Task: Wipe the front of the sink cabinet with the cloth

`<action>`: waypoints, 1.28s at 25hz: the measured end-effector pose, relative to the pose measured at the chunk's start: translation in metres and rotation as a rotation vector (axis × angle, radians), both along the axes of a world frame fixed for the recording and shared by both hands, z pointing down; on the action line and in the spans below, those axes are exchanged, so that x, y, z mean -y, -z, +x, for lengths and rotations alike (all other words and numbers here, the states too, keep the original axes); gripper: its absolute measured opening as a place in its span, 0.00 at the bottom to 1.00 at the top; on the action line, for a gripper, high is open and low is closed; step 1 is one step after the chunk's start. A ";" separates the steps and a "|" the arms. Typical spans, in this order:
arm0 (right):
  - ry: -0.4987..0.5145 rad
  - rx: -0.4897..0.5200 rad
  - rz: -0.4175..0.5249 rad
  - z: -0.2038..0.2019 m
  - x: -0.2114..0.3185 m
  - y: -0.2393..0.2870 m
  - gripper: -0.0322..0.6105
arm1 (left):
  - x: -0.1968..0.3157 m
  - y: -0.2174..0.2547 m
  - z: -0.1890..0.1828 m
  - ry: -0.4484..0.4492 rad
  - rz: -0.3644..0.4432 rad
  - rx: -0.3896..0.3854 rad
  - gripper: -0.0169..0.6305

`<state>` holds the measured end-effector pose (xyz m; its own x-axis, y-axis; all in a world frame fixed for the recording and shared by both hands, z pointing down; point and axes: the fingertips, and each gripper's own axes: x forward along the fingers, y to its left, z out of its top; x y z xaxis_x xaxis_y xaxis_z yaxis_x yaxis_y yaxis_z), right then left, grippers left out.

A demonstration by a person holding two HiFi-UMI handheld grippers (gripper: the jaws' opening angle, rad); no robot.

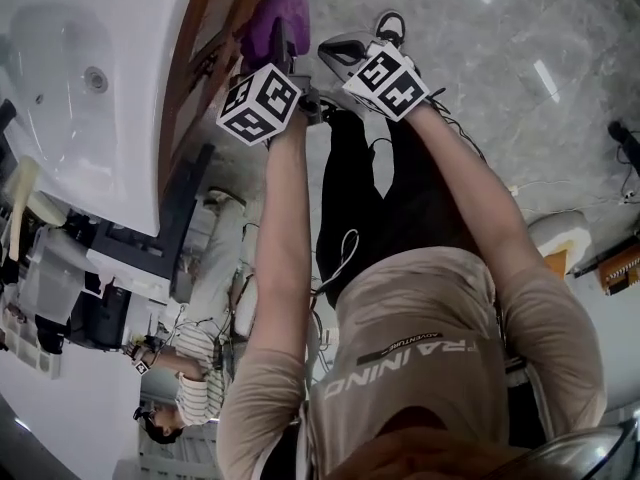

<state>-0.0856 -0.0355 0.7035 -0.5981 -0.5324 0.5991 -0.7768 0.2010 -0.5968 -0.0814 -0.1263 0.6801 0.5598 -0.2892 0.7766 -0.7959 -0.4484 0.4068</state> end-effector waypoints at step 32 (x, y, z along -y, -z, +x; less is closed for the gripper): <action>0.207 0.004 -0.001 -0.328 -0.042 -0.025 0.07 | -0.010 -0.075 -0.438 0.209 -0.028 0.205 0.10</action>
